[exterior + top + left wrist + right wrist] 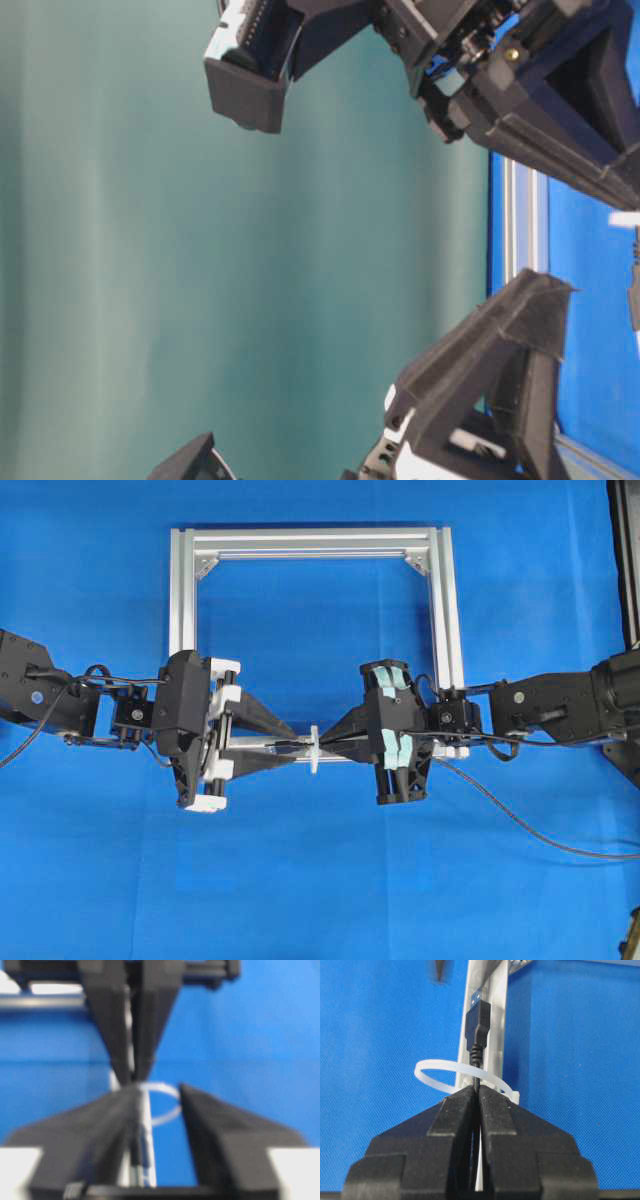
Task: Insert the wire through the string loop located in the center.
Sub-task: 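Move the left gripper down to the plug emerging left of the loop, then close the left gripper on the USB plug beside the right gripper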
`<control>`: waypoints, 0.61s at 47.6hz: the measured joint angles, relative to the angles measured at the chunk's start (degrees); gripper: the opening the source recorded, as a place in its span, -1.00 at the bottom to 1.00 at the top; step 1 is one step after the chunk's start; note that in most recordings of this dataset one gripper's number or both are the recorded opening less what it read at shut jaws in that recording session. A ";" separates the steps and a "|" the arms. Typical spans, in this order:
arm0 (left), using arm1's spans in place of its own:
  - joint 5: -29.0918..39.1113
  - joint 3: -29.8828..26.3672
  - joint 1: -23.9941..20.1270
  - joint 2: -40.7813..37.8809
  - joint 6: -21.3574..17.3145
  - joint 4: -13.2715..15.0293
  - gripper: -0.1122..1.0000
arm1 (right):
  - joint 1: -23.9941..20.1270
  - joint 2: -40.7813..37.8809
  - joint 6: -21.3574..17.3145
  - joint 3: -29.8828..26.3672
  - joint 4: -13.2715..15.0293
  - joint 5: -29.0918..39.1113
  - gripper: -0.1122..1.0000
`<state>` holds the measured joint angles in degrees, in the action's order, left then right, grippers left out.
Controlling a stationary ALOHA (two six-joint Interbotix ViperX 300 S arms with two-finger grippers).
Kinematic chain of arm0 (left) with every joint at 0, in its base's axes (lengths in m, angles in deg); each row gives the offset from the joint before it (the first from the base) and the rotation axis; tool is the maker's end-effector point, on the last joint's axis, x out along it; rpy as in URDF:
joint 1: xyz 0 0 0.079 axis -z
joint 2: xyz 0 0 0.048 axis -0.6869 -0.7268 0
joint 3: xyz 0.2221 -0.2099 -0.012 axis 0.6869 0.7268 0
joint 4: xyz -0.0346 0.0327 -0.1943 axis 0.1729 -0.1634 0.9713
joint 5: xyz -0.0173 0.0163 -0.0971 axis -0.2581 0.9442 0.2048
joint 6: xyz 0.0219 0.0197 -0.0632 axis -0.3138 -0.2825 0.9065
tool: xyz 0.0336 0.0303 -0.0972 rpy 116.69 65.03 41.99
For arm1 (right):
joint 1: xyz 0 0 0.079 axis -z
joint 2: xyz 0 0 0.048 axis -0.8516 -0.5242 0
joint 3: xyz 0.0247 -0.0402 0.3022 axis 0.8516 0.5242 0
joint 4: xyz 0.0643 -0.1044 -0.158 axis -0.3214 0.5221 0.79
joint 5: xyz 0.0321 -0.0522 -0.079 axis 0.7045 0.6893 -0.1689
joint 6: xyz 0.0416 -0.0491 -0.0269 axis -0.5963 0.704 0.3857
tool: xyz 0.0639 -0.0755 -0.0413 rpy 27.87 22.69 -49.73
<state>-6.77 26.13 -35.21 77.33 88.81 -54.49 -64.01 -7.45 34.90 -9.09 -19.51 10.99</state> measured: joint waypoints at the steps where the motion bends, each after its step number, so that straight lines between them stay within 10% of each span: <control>1: 0.09 0.00 0.09 0.00 0.00 0.00 0.16 | 0.00 0.00 0.00 0.00 0.00 0.00 -0.85; 9: 0.79 0.00 0.18 0.00 0.35 0.00 0.85 | 0.00 0.00 0.00 0.00 0.00 0.09 -0.85; 29: 4.48 0.00 -0.35 -1.93 0.70 0.00 0.85 | 0.00 0.00 0.18 0.09 0.09 0.00 -0.85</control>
<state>-2.29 26.13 -35.56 75.40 89.51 -54.49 -64.01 -7.45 35.08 -9.01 -19.42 10.99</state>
